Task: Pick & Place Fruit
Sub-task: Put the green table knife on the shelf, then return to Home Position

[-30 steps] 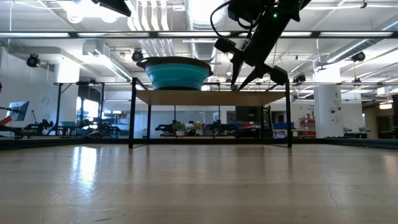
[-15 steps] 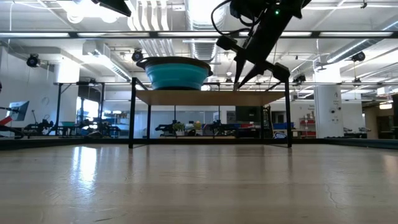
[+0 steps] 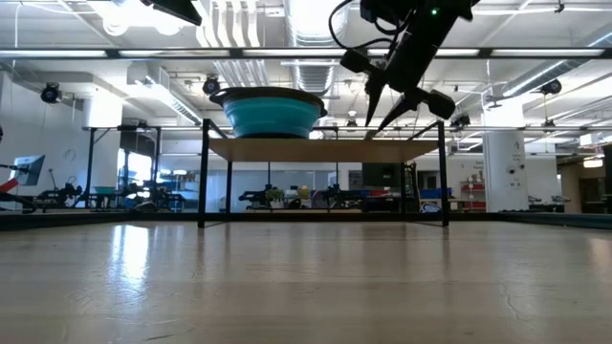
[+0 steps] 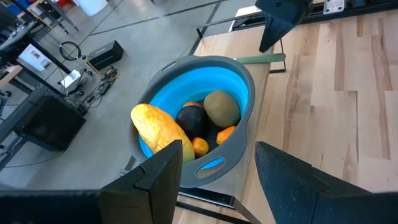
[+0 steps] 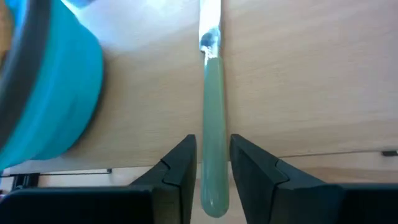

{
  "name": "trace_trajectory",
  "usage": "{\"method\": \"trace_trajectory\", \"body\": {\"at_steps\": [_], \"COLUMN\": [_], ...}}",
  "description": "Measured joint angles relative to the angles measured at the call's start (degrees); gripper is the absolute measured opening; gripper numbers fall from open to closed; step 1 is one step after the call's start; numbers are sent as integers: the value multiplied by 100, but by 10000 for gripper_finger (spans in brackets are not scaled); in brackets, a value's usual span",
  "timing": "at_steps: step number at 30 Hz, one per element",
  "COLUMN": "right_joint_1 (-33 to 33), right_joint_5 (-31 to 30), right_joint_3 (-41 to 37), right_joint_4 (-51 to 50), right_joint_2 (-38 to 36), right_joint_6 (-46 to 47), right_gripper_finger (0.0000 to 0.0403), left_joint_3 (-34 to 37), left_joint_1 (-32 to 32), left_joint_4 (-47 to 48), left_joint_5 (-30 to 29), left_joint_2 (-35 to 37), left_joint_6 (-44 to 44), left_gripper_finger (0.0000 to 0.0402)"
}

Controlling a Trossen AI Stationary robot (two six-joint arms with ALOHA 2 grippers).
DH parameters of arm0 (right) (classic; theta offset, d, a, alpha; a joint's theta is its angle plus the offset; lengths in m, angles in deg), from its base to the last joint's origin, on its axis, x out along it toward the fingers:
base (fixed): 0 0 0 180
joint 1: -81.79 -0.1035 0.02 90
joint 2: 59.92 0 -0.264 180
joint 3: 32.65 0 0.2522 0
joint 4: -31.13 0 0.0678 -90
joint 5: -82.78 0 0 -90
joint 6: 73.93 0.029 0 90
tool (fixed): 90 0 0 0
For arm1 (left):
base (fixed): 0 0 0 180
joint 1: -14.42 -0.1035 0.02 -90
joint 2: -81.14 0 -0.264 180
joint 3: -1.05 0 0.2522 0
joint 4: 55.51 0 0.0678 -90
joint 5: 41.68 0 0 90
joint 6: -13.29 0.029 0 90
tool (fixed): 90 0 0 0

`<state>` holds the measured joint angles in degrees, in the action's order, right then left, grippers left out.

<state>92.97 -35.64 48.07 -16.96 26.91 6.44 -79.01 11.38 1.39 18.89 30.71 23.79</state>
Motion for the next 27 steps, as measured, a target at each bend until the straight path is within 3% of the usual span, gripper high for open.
{"method": "trace_trajectory", "body": {"at_steps": [5,13,19,27], "right_joint_1": [-2,-36,-83,-81], "right_joint_5": [-2,86,149,143], "right_joint_3": [7,11,13,13], "right_joint_4": [12,115,521,1061], "right_joint_2": [-220,-693,-1022,-1146], "right_joint_6": [-288,-1224,-2018,-2741], "right_gripper_finger": [109,124,124,86], "left_joint_3": [0,2,245,907], "left_joint_1": [-1,-1,-1,-1], "left_joint_4": [0,59,3,-658], "left_joint_5": [42,606,784,1122], "left_joint_2": [0,2,112,310], "left_joint_6": [0,-162,-271,-310], "left_gripper_finger": [206,191,131,32]}}
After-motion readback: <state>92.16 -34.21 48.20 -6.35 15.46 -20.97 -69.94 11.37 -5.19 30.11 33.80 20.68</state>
